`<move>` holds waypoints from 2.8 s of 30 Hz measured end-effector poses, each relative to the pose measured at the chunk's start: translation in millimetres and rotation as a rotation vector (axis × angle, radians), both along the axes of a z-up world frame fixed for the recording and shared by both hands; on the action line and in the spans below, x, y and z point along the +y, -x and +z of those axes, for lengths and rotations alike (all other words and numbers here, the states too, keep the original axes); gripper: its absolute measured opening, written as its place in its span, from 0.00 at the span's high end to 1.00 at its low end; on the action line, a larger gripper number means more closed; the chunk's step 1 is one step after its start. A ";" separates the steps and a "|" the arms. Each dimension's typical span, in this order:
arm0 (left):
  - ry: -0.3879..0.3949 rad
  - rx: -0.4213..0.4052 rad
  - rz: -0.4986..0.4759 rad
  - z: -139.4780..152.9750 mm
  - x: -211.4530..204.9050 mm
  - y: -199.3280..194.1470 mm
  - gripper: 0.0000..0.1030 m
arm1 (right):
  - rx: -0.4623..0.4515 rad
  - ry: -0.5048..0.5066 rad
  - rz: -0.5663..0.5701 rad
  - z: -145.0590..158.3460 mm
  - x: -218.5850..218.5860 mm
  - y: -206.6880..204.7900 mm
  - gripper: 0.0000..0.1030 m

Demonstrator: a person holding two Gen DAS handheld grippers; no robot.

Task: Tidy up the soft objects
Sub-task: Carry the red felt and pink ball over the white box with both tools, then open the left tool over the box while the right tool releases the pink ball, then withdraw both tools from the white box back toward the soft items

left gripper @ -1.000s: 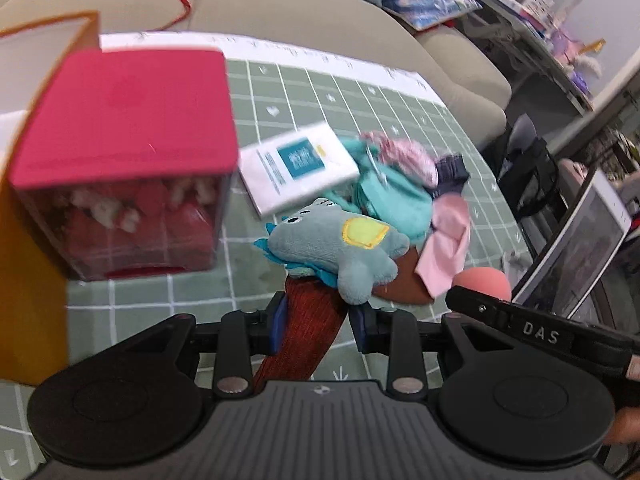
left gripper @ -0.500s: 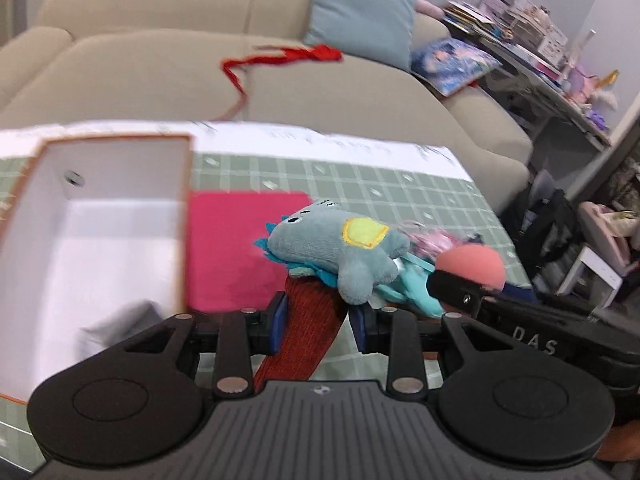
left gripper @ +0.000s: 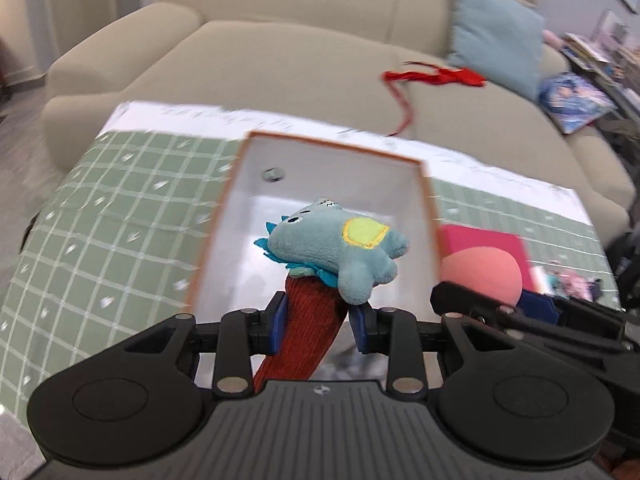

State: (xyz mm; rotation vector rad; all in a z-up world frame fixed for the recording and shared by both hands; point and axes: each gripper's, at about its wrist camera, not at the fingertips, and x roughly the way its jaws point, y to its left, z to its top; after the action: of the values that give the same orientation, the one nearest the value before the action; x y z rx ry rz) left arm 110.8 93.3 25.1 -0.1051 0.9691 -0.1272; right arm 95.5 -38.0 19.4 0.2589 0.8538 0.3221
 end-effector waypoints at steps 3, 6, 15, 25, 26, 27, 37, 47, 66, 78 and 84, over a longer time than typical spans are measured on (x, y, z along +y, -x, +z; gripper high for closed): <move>-0.012 0.035 0.047 -10.8 24.3 -3.6 0.64 | 0.046 -0.003 0.027 -16.0 17.1 -4.8 0.53; 0.004 0.075 0.073 -26.5 42.0 -6.2 0.64 | 0.089 0.012 0.057 -35.0 31.2 -8.2 0.53; 0.116 0.135 0.130 -65.0 72.5 -20.7 0.83 | 0.162 0.068 0.134 -74.7 75.0 -16.7 0.53; 0.126 0.143 0.158 -82.5 83.4 -28.9 0.90 | 0.175 0.066 0.138 -80.6 81.3 -14.2 0.53; 0.133 0.142 0.159 -82.4 84.1 -28.1 0.90 | 0.176 0.063 0.138 -80.5 80.8 -14.8 0.53; 0.135 0.139 0.159 -82.2 84.5 -27.1 0.90 | 0.175 0.063 0.141 -80.7 82.0 -15.5 0.53; 0.217 0.074 0.161 -70.8 87.2 -18.3 0.15 | 0.199 0.069 0.153 -91.5 85.8 -16.2 0.52; 0.279 -0.009 0.132 -56.6 83.4 -9.1 0.14 | 0.211 0.083 0.147 -95.8 95.6 -16.1 0.46; 0.232 0.027 0.145 -45.0 100.5 1.7 0.14 | 0.143 0.062 0.177 -64.3 102.2 -4.9 0.09; 0.203 0.095 0.057 -13.6 96.8 60.9 0.14 | 0.141 0.095 0.260 -25.5 89.5 52.9 0.09; 0.170 0.115 0.041 -5.6 83.9 92.4 0.14 | 0.200 0.172 0.236 -21.2 70.1 83.9 0.09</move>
State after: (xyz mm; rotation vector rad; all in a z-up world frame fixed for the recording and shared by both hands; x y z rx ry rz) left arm 18.4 177.3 19.6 -0.2907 1.0690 -0.1674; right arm 11.6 32.1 -1.8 0.0294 1.1069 0.4446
